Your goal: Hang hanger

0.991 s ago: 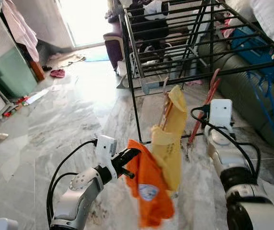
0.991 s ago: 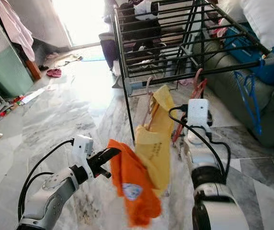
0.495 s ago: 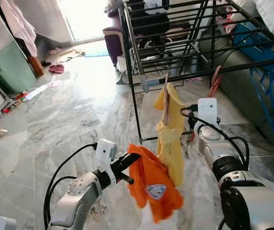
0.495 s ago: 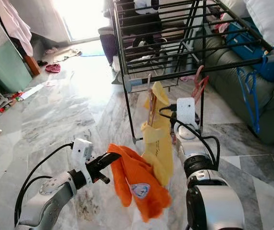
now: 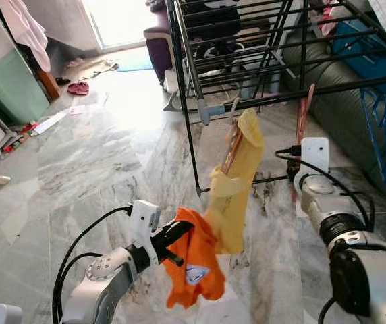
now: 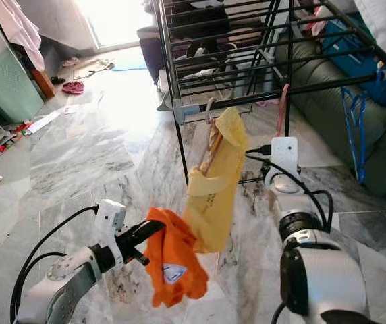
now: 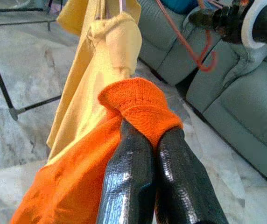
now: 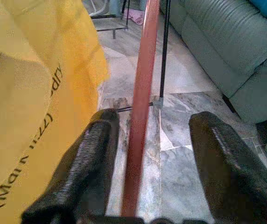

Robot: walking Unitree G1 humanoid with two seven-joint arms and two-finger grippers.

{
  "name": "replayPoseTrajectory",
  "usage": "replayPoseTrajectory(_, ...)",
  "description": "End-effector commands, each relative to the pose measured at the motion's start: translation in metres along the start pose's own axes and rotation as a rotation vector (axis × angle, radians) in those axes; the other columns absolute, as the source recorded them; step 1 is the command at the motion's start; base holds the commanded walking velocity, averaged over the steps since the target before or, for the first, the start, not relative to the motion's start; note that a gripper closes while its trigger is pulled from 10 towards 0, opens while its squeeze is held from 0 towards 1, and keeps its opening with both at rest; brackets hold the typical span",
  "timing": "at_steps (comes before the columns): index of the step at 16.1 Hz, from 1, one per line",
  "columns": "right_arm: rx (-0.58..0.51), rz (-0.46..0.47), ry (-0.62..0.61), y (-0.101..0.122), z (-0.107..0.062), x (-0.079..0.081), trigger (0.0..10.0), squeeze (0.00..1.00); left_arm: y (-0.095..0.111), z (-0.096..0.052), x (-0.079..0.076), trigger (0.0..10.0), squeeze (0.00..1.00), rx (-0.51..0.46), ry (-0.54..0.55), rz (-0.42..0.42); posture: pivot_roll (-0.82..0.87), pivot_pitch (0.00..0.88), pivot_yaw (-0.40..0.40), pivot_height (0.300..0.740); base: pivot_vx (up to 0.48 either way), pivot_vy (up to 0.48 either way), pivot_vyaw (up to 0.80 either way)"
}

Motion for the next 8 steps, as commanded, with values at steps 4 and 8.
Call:
replayPoseTrajectory(4,-0.014,0.004,0.017,0.012,0.002,-0.002,0.0,0.0,0.007,-0.002,0.002,10.0,0.0,-0.007,0.009,0.022,0.01,0.096,0.126,0.74,0.0,0.0,0.0)
replayPoseTrajectory(8,0.008,-0.029,0.039,0.009,0.003,-0.012,0.0,0.0,0.007,-0.002,0.001,10.0,0.0,0.001,0.007,0.022,0.01,0.105,0.128,0.74,0.0,0.0,0.0)
Point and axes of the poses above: a point about 5 cm out from each wrist's last joint towards the gripper, its own z axis pointing out of the wrist towards the gripper, its own y axis along the axis of the wrist's last joint, x = y × z, the point moved 3 cm from there along z, pointing out of the wrist towards the gripper, and after that the axes turned 3 degrees about z, right-handed, at the moved point
